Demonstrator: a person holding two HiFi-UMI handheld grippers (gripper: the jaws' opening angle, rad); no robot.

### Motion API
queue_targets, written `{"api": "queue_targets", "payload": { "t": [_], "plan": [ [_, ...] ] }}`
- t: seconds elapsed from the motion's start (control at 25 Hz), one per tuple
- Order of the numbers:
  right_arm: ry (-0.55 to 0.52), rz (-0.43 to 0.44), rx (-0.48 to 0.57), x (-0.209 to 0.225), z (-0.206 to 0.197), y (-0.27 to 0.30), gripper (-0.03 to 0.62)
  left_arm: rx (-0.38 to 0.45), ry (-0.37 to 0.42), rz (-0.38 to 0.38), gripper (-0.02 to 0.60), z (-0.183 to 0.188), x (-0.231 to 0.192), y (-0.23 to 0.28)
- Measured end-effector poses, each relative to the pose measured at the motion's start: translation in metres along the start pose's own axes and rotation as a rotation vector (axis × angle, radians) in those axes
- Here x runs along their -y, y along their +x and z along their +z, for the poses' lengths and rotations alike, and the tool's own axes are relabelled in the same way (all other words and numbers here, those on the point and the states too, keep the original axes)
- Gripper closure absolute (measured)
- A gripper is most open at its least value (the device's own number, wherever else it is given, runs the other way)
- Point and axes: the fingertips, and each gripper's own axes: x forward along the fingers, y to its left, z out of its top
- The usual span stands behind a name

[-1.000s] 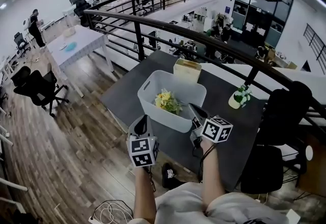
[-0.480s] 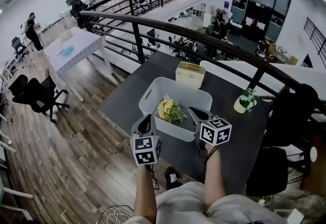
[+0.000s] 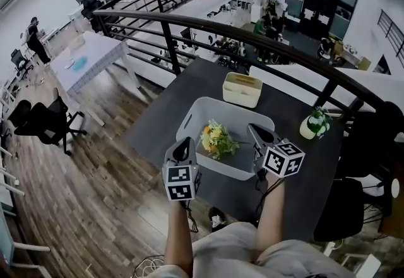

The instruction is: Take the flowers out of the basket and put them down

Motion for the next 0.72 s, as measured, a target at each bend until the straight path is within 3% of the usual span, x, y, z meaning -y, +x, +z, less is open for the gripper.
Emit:
{"api": "queue_targets", "payload": {
  "t": [0.4,0.56,0.72],
  "plan": [
    [-0.162,0.009,-0.085,-0.017,-0.008,0.051,0.576,0.008,-0.005,-0.016,0.558,0.000,-0.030,0.030],
    [-0.175,0.017,-0.130,-0.026,-0.020,0.065,0.576,-0.004,-0.024,-0.056,0.558,-0.001,-0.036,0.043],
    [-0.190,-0.031,-0.148,-0.031,-0.018,0.046,0.576,-0.008,-0.030,-0.122,0.558,0.008,-0.025,0.039]
  ]
}}
